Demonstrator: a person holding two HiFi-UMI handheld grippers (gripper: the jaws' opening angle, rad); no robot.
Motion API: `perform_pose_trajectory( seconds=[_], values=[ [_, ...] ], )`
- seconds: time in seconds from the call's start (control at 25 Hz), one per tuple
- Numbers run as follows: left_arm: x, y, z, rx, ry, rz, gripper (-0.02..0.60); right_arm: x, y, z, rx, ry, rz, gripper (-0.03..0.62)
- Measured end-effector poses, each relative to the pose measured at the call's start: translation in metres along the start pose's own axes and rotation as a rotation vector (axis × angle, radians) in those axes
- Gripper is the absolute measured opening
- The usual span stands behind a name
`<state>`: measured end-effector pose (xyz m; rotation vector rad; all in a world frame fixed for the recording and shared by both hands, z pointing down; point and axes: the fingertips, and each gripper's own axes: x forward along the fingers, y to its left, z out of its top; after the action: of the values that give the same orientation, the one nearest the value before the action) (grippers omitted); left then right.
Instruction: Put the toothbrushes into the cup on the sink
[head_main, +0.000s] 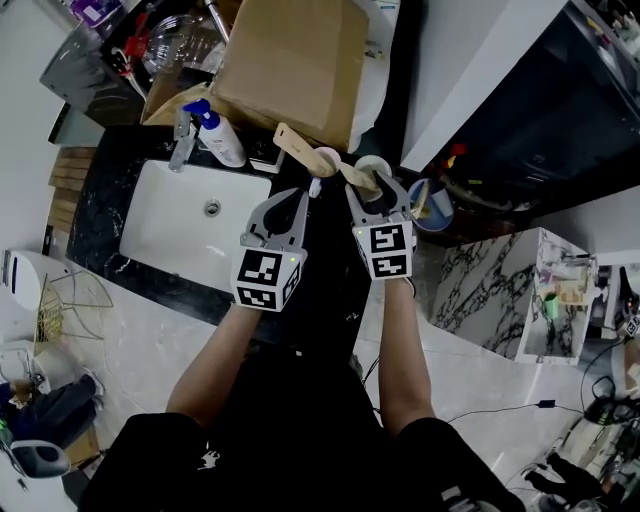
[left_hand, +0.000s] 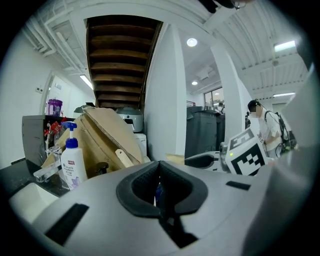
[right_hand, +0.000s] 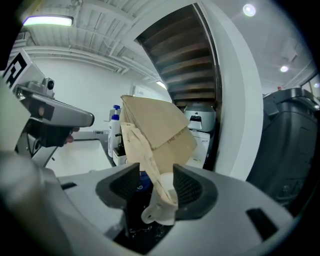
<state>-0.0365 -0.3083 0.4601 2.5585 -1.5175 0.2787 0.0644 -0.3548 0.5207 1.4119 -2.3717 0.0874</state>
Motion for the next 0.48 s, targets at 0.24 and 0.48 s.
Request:
perform_pose_trajectory(
  seconds=[0.24,0.48],
  values=[
    [-0.012,-0.006,0.005,0.012,-0.014,-0.004,0.003,-0.015,0.003,-0.006,0.006,0.008,0.006,0.199],
    [-0.028,-0.011,0.014,0.024,-0.040,-0.018,0.003,-0.040,0.003,0.002,0.118,-0.050,0.011,0.198]
  ],
)
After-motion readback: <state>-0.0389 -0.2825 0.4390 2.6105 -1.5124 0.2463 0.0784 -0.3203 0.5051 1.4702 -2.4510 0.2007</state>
